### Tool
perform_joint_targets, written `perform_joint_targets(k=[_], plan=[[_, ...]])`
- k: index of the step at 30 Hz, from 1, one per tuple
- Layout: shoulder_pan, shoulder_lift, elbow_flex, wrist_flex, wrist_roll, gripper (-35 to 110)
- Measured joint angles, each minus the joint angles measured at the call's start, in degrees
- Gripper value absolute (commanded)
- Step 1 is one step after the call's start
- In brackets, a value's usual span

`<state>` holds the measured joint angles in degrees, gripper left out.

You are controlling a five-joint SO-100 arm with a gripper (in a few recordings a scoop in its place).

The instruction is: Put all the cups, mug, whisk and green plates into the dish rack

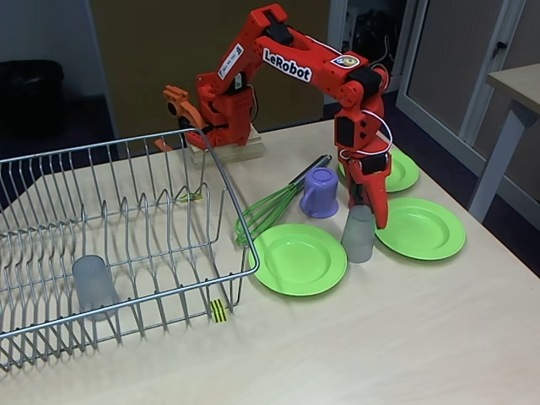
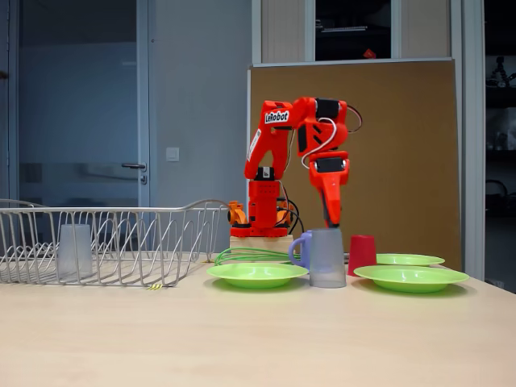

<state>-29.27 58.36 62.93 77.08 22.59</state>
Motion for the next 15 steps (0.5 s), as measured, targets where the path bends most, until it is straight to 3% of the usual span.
perform_joint_targets(k=[8, 15], plan=[[1.0, -0.9, 1.9, -1.2, 0.8, 32], [1.9, -3.1, 1.1, -3.3, 0.1, 15]])
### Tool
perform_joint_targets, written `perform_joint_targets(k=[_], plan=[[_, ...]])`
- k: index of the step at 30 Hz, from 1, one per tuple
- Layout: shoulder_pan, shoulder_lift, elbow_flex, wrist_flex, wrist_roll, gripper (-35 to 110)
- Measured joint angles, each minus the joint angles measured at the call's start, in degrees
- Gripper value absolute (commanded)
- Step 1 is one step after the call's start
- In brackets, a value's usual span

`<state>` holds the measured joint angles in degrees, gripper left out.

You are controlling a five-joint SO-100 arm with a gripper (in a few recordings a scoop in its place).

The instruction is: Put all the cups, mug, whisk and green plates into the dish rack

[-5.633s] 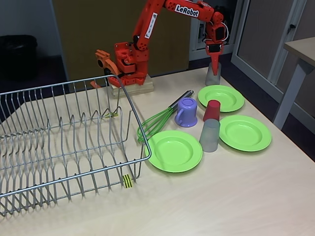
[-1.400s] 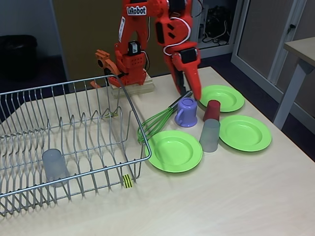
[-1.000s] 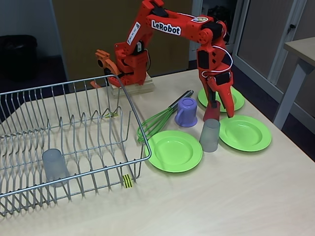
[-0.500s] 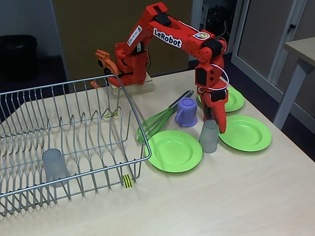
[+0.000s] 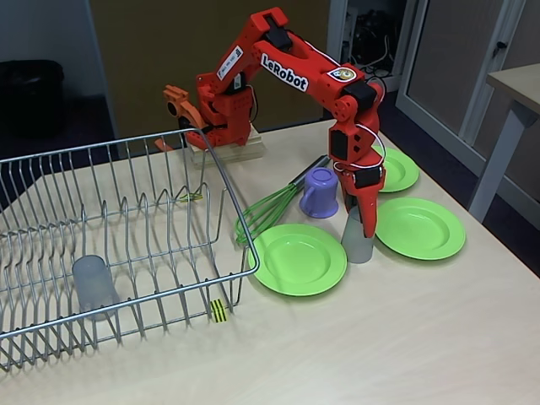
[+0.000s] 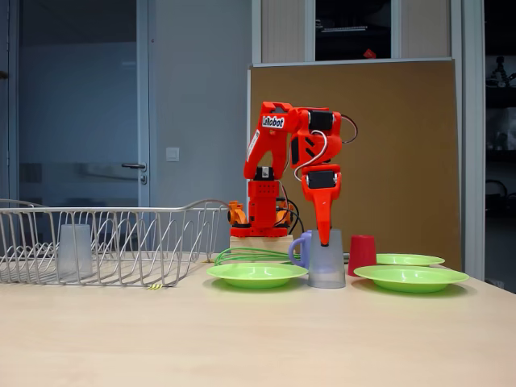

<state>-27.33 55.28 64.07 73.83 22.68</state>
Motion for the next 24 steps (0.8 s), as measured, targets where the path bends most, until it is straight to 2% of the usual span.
perform_joint_targets(k=[8, 16, 20, 24], plan=[[0.8, -2.9, -8.6, 4.7, -5.9, 4], [1.8, -5.4, -32.2, 20.2, -16.8, 0], [5.6, 3.1, -30.1, 20.9, -23.6, 0], [12.6, 16.6, -21.0, 19.4, -31.4, 0]])
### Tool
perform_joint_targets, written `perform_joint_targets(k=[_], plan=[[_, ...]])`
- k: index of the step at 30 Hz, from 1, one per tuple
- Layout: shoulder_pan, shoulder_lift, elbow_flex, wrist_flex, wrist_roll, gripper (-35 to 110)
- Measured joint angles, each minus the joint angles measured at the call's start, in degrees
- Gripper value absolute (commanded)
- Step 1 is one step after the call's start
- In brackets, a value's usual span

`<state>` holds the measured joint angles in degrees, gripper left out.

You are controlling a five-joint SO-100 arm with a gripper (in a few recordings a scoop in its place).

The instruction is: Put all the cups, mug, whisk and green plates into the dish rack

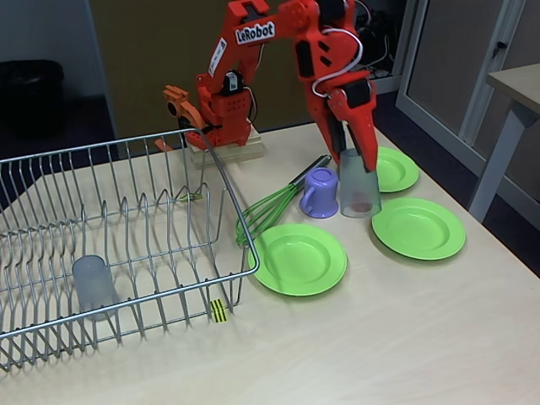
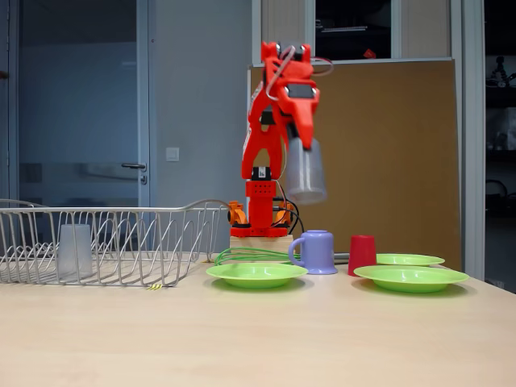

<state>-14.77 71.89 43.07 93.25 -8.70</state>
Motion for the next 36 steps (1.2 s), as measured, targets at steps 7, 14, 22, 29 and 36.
perform_joint_targets(k=[7, 14, 22, 29, 36], plan=[[19.0, 12.7, 11.2, -2.3, -10.4, 0], [33.1, 3.4, 11.8, -5.7, -16.7, 0], [39.7, -21.3, -1.6, -6.4, -20.7, 0], [42.7, -34.6, -14.5, -5.7, -21.9, 1], [44.0, -37.7, -18.2, -6.0, -22.7, 18]])
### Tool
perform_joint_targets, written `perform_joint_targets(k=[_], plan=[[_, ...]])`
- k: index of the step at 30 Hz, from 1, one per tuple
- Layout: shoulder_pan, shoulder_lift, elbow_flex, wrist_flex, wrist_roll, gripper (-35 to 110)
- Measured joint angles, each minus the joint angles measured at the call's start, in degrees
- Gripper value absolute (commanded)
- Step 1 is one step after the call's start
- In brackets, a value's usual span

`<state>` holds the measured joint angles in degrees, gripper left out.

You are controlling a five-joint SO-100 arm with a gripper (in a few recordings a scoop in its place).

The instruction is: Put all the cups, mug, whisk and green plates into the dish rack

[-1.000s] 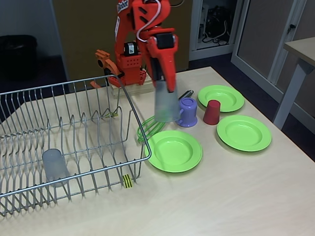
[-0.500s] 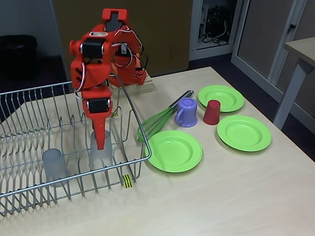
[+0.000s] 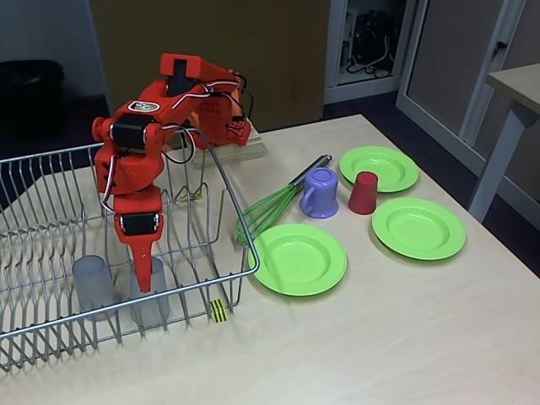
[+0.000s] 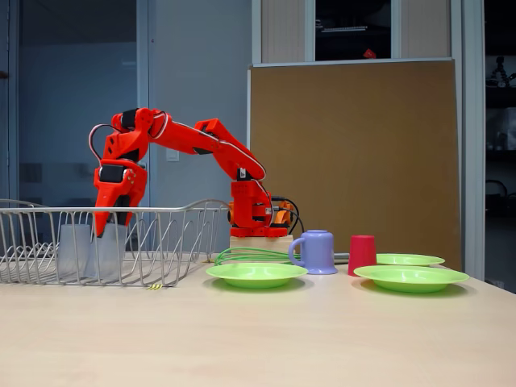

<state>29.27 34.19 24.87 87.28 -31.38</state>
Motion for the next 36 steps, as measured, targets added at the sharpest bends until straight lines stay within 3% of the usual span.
perform_joint_targets(k=[8, 25, 29, 36], plan=[[1.4, -1.3, -1.1, 2.4, -1.4, 36], [0.2, 14.1, 2.0, 11.2, -2.1, 35], [-4.6, 23.6, 10.3, 13.9, -0.7, 34], [-23.9, 46.6, 29.0, 16.3, 17.9, 29]])
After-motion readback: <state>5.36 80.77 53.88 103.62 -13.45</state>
